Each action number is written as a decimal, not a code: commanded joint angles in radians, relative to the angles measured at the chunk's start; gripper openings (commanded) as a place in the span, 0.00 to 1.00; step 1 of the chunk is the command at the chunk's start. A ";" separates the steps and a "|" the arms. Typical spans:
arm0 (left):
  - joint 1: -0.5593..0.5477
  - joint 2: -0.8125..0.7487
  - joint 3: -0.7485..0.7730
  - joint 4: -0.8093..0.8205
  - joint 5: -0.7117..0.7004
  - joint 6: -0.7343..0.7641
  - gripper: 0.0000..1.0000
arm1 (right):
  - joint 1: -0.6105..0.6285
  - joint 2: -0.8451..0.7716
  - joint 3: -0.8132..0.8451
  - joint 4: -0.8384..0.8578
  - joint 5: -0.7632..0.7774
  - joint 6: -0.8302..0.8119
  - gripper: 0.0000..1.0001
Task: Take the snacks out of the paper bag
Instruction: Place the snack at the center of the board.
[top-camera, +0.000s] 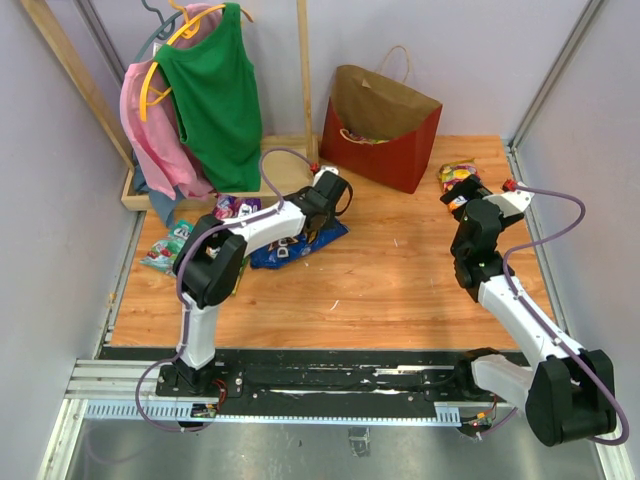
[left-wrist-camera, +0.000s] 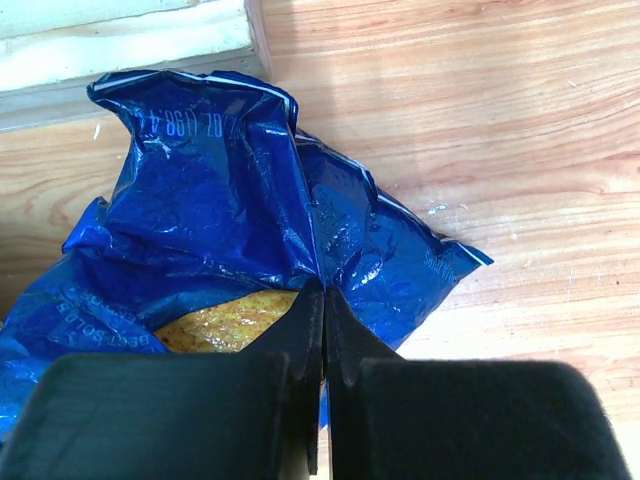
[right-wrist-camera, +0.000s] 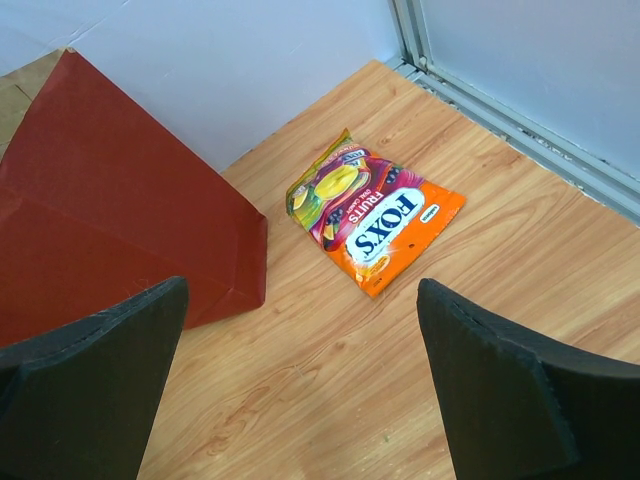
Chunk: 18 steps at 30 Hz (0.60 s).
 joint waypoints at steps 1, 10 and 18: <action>0.009 -0.003 0.002 0.036 0.089 0.027 0.01 | 0.014 -0.024 0.025 0.029 0.026 -0.028 0.98; 0.035 -0.182 -0.140 0.127 0.560 0.180 0.00 | 0.014 -0.025 0.027 0.031 0.015 -0.032 0.98; 0.104 -0.221 -0.196 0.117 0.648 0.173 0.36 | 0.014 -0.014 0.031 0.030 -0.008 -0.029 0.98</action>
